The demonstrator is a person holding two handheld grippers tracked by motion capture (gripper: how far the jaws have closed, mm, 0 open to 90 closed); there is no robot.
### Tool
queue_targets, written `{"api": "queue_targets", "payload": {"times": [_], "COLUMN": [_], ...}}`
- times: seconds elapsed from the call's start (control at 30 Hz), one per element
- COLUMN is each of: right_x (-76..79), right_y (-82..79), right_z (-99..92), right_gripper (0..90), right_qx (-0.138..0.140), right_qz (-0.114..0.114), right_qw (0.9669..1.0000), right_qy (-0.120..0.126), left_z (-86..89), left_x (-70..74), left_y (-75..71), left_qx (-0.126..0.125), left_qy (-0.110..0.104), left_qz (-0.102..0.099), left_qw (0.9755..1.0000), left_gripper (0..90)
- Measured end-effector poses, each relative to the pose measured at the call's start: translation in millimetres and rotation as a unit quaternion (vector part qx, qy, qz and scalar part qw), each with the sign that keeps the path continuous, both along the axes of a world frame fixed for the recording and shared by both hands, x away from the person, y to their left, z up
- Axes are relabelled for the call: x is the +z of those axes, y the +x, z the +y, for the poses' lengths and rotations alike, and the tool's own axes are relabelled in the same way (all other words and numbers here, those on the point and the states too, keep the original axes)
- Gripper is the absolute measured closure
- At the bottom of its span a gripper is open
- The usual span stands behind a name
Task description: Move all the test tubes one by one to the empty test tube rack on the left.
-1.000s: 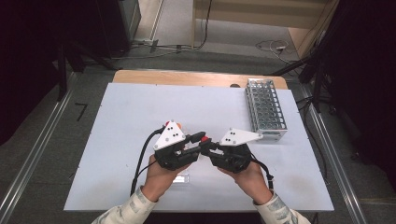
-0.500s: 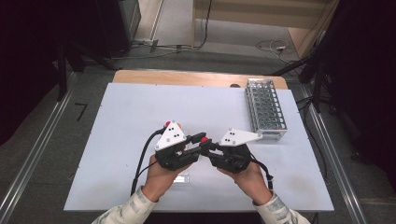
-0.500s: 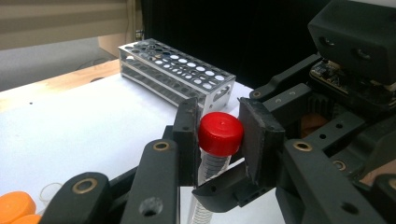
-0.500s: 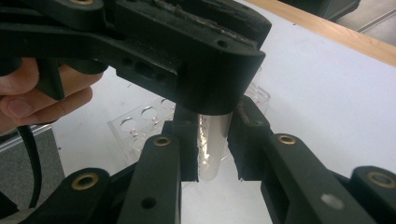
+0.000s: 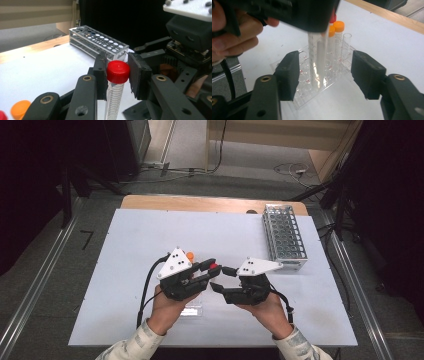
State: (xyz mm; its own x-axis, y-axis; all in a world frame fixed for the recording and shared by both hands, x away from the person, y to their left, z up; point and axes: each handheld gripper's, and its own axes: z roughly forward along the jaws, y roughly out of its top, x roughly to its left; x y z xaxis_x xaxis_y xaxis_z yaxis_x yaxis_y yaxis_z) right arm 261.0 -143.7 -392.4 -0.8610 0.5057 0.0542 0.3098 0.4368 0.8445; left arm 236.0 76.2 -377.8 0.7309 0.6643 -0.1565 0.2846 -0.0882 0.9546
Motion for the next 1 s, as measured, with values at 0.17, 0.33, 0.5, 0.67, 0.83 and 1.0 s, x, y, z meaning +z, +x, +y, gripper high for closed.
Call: {"api": "queue_targets", "payload": {"times": [0.17, 0.33, 0.5, 0.67, 0.83, 1.0], "right_x": [0.7, -1.7, -3.2, -6.5, -8.5, -9.9], "right_y": [-3.5, -3.9, -3.1, -0.7, 0.5, 1.9], "right_z": [-3.4, -8.1, -15.3, -22.7, -26.6, -28.3], "right_gripper": [30.0, 27.5, 27.3, 27.5, 27.6, 27.7], "right_qx": [-0.006, -0.014, -0.025, -0.038, -0.045, -0.051], "right_qz": [-0.003, -0.001, 0.003, 0.006, 0.007, 0.010], "right_qw": [1.0000, 0.9999, 0.9997, 0.9992, 0.9989, 0.9986], "right_qy": [-0.001, -0.002, -0.004, -0.009, -0.011, -0.014], "left_z": [5.2, 14.9, 29.5, 41.6, 49.1, 54.5], "left_x": [1.9, 7.7, 12.7, 17.2, 17.4, 16.0], "left_y": [-1.2, -2.2, -0.5, 0.7, 4.4, 7.9], "left_qx": [0.002, 0.008, 0.027, 0.041, 0.053, 0.069], "left_qy": [0.000, -0.009, -0.018, -0.027, -0.020, -0.011], "left_qz": [0.000, -0.001, -0.002, -0.005, 0.001, -0.001], "left_qw": [1.0000, 0.9999, 0.9995, 0.9988, 0.9984, 0.9976], "left_gripper": [70.4, 70.3, 70.4, 70.3, 70.3, 70.4]}}
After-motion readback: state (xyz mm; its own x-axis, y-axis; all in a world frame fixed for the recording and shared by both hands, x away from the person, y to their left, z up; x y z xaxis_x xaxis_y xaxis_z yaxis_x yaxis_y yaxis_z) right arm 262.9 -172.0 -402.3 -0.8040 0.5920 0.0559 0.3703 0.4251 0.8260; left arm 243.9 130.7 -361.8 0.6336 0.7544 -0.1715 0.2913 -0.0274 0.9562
